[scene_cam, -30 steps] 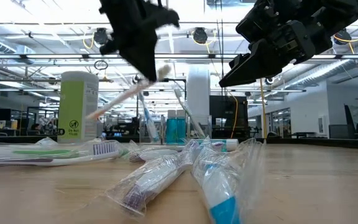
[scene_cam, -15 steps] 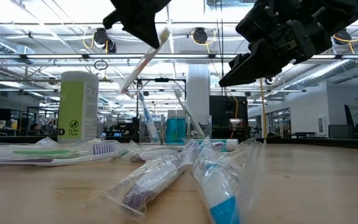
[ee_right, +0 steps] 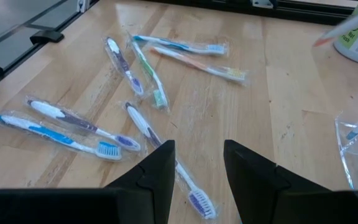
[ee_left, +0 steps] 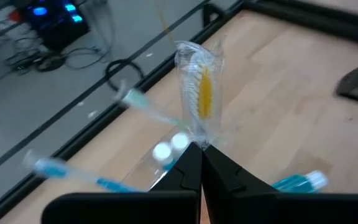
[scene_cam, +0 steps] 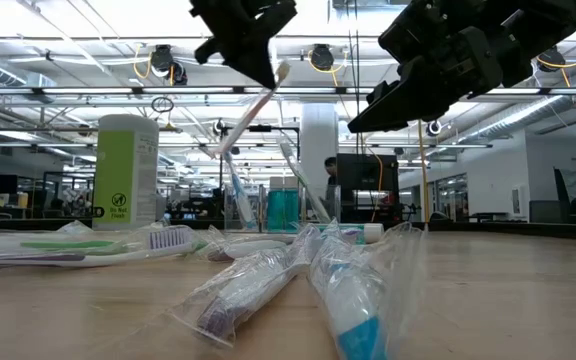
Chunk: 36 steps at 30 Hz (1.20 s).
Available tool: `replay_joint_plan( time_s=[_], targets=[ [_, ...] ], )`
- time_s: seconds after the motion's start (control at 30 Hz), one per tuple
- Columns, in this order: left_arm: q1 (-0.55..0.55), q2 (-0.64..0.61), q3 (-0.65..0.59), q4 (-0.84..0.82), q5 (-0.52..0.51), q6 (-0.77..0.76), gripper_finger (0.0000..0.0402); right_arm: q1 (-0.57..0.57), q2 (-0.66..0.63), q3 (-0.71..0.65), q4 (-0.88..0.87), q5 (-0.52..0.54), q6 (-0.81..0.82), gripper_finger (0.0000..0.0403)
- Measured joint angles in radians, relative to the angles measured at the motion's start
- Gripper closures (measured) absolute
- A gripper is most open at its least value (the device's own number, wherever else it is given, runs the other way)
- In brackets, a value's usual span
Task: Pick & Place toothbrushing station
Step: Put the right orange toothbrush into the transparent organizer
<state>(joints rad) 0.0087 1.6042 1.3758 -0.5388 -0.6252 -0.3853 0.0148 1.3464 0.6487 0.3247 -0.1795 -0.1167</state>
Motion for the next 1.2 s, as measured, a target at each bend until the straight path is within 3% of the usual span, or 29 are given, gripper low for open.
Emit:
replay_joint_plan(
  time_s=[0.3, 0.63, 0.97, 1.2],
  targets=[
    [0.087, -0.089, -0.079, 0.083, 0.073, 0.051, 0.0401, 0.000, 0.000, 0.000, -0.001, 0.000, -0.007, 0.0273],
    [0.179, -0.291, -0.450, 0.633, 0.223, 0.128, 0.0402, 0.000, 0.000, 0.000, 0.007, 0.000, -0.027, 0.0273],
    [0.256, -0.304, -0.630, 0.935, 0.232, 0.147, 0.0401, 0.000, 0.000, 0.000, 0.016, 0.048, -0.027, 0.0273],
    [0.289, -0.294, -0.670, 0.980, 0.233, 0.137, 0.0401, 0.000, 0.000, 0.000, 0.028, 0.048, -0.030, 0.0273]
  ],
)
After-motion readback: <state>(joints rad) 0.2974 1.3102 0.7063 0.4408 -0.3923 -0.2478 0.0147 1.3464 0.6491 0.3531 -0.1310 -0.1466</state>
